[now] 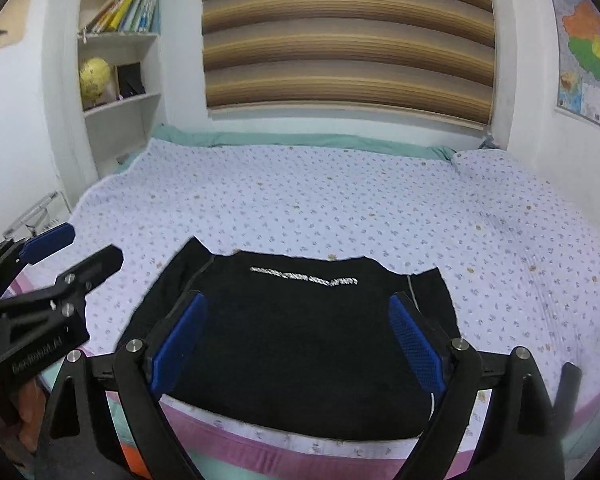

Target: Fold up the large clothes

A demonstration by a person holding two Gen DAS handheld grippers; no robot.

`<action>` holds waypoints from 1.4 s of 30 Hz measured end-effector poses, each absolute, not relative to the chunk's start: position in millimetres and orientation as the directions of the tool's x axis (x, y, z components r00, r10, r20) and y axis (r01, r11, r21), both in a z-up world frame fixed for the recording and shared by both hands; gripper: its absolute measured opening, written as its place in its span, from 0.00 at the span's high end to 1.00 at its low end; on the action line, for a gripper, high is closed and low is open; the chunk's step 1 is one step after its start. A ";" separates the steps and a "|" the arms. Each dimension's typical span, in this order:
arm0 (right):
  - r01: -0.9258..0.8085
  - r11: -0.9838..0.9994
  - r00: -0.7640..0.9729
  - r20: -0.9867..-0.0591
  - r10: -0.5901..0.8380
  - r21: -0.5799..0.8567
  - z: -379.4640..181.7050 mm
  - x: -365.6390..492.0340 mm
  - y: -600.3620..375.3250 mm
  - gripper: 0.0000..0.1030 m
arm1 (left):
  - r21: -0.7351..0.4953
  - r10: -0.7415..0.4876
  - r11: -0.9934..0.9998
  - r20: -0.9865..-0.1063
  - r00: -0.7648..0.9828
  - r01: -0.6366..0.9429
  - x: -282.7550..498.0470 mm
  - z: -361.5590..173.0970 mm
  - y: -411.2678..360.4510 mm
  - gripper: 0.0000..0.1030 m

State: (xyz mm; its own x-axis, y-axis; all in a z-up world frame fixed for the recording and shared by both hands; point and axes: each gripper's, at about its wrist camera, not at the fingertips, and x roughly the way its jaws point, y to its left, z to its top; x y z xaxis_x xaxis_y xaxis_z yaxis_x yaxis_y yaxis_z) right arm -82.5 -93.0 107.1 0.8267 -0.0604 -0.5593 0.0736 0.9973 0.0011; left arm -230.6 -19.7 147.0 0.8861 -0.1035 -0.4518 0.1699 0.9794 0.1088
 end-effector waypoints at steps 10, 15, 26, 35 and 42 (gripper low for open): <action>0.112 0.994 0.749 -0.656 -0.093 -0.014 58.1 -59.9 -97.2 0.10 | 0.118 -0.049 0.985 -0.510 0.859 0.126 -213.3 115.2 -20.0 0.32; 0.122 0.992 0.733 -0.675 -0.082 0.012 48.4 -57.6 -106.8 0.10 | 0.123 -0.053 0.983 -0.526 0.849 0.138 -210.3 108.7 -24.7 0.32; 0.138 0.990 0.712 -0.698 -0.076 0.034 38.0 -57.5 -119.0 0.10 | 0.086 -0.083 0.984 -0.560 0.824 0.157 -203.6 101.0 -20.4 0.32; 0.128 0.991 0.700 -0.711 -0.067 0.033 32.2 -55.6 -118.9 0.10 | 0.073 -0.085 0.985 -0.578 0.812 0.156 -203.4 95.7 -21.6 0.32; 0.127 0.991 0.693 -0.719 -0.060 0.039 29.4 -54.0 -119.7 0.10 | 0.068 -0.087 0.985 -0.583 0.808 0.155 -203.8 93.8 -24.4 0.32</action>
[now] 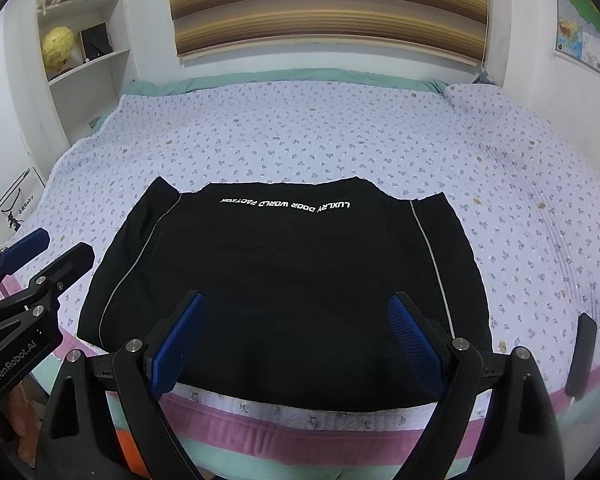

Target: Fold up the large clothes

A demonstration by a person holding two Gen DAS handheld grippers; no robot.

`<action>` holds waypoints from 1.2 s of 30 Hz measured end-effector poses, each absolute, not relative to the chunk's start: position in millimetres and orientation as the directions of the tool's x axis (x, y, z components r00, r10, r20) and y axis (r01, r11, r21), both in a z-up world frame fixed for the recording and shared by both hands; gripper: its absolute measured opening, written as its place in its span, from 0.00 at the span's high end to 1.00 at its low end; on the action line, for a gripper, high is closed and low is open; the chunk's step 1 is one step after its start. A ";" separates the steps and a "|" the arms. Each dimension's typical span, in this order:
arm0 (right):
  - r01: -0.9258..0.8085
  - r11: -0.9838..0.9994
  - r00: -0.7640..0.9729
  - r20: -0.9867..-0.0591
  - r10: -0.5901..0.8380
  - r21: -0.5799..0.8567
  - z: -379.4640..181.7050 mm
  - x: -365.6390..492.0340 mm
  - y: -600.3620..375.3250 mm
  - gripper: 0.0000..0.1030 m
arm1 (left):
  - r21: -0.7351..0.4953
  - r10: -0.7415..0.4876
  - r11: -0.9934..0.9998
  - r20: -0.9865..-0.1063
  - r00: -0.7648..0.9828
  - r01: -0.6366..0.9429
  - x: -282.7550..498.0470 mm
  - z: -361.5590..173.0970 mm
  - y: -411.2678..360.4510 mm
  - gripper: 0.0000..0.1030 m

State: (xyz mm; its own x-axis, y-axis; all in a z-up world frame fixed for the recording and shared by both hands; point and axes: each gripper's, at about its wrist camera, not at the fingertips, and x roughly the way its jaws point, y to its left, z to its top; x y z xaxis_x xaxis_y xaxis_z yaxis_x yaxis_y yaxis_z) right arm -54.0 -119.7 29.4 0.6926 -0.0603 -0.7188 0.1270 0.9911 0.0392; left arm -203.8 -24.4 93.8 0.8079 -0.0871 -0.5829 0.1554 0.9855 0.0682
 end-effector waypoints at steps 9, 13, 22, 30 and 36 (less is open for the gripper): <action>0.124 0.991 0.682 -0.729 -0.052 0.045 25.3 -51.9 -119.7 0.10 | 0.052 -0.102 0.985 -0.596 0.796 0.165 -203.5 90.7 -24.3 0.32; 0.131 0.991 0.679 -0.732 -0.064 0.036 23.9 -50.8 -119.6 0.10 | 0.056 -0.099 0.985 -0.598 0.795 0.164 -201.7 89.5 -22.7 0.32; 0.126 0.991 0.677 -0.735 -0.050 0.049 22.5 -49.3 -120.2 0.09 | 0.053 -0.090 0.987 -0.608 0.788 0.153 -198.1 86.5 -18.0 0.32; 0.124 0.991 0.674 -0.738 -0.043 0.055 21.0 -48.6 -119.8 0.10 | 0.064 -0.090 0.985 -0.607 0.790 0.161 -199.4 85.4 -20.4 0.32; 0.126 0.990 0.672 -0.739 -0.043 0.056 20.3 -48.3 -119.6 0.10 | 0.069 -0.086 0.985 -0.606 0.791 0.160 -200.6 85.2 -21.8 0.32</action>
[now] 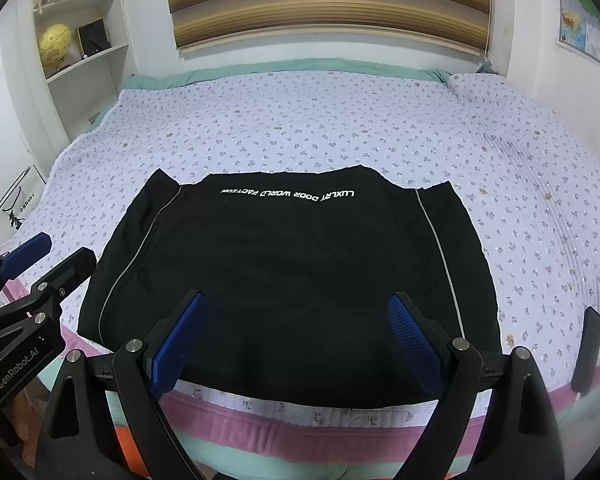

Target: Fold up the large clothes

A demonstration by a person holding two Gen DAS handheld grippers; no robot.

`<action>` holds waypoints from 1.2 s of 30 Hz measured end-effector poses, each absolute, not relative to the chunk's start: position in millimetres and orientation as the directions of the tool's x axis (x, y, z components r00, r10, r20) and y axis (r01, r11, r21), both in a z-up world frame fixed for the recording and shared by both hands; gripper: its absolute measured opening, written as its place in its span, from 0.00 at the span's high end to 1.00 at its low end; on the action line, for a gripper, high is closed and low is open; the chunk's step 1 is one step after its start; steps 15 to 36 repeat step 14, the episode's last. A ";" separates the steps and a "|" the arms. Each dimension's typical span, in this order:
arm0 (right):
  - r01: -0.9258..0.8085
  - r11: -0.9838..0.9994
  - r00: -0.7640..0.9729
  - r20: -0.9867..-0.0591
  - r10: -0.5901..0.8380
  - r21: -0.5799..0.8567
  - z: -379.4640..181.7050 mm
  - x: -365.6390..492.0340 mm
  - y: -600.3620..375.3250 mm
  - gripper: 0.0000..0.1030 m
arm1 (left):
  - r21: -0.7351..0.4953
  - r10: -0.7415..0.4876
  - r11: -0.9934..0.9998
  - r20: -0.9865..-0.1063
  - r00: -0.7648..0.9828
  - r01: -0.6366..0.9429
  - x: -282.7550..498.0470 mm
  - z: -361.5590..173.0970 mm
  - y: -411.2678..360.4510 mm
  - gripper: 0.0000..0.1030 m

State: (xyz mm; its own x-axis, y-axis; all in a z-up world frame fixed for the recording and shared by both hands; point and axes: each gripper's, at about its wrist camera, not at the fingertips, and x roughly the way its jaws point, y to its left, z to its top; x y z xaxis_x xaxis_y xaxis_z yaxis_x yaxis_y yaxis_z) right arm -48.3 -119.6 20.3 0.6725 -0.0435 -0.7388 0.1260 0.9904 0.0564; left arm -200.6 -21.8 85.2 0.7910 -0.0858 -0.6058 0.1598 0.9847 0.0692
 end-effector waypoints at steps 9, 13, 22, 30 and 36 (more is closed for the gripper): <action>0.113 0.992 0.674 -0.738 -0.040 0.050 21.9 -48.4 -117.6 0.10 | 0.111 -0.027 0.987 -0.585 0.811 0.112 -198.4 86.1 -19.6 0.32; 0.110 0.993 0.671 -0.741 -0.040 0.045 21.3 -47.6 -119.2 0.10 | 0.066 -0.055 0.991 -0.600 0.798 0.118 -193.6 85.1 -11.7 0.32; 0.112 0.993 0.669 -0.742 -0.040 0.046 20.8 -47.1 -120.0 0.09 | 0.057 -0.065 0.990 -0.611 0.789 0.126 -192.4 84.1 -11.0 0.32; 0.112 0.993 0.669 -0.742 -0.040 0.046 20.8 -47.1 -120.0 0.09 | 0.057 -0.065 0.990 -0.611 0.789 0.126 -192.4 84.1 -11.0 0.32; 0.112 0.993 0.669 -0.742 -0.040 0.046 20.8 -47.1 -120.0 0.09 | 0.057 -0.065 0.990 -0.611 0.789 0.126 -192.4 84.1 -11.0 0.32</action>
